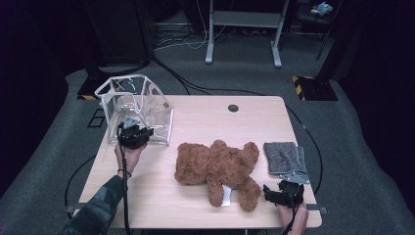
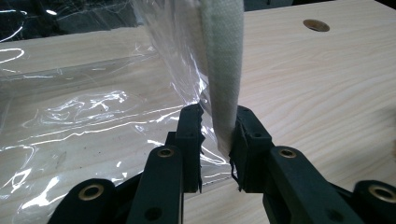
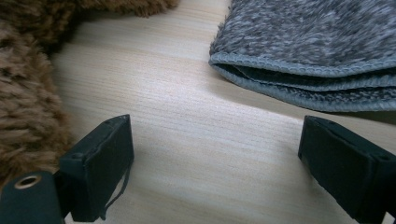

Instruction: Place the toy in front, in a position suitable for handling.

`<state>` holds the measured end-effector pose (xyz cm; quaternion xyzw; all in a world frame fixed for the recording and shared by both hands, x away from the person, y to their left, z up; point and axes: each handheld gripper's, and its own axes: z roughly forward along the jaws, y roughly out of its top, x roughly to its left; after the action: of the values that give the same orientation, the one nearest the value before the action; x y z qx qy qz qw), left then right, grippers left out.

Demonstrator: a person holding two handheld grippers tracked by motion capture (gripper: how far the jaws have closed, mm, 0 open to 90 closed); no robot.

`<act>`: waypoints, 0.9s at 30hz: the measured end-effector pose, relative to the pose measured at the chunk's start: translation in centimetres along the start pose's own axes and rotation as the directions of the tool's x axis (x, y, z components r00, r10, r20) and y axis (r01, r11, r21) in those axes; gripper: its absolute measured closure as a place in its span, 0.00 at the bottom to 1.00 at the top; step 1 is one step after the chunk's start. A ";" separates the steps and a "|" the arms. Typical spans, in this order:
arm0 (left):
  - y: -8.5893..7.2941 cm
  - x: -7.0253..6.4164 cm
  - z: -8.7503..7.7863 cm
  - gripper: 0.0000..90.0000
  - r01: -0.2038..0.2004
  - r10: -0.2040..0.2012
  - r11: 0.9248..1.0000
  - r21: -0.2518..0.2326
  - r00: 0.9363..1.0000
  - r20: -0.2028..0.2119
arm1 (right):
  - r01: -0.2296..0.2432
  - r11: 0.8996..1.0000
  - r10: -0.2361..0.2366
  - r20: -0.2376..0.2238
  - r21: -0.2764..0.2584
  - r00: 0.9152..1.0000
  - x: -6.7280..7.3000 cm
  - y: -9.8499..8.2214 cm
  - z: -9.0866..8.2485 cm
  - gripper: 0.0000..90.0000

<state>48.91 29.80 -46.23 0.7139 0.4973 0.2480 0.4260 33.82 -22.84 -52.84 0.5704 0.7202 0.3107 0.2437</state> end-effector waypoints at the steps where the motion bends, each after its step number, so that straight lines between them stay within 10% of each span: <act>1: 0.0 0.0 0.0 0.82 0.000 0.000 1.000 -0.001 1.000 -0.002 | 0.000 1.000 0.000 0.000 0.000 1.000 0.0 0.0 0.0 0.11; 27: 1.5 2.5 0.3 0.81 0.053 -0.052 0.998 0.023 0.998 -0.031 | 0.000 1.000 0.000 0.000 0.000 1.000 0.0 0.0 0.0 0.11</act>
<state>50.85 31.80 -45.27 0.7017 0.5252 0.2414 0.4164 33.83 -22.84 -52.84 0.5704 0.7203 0.3105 0.2437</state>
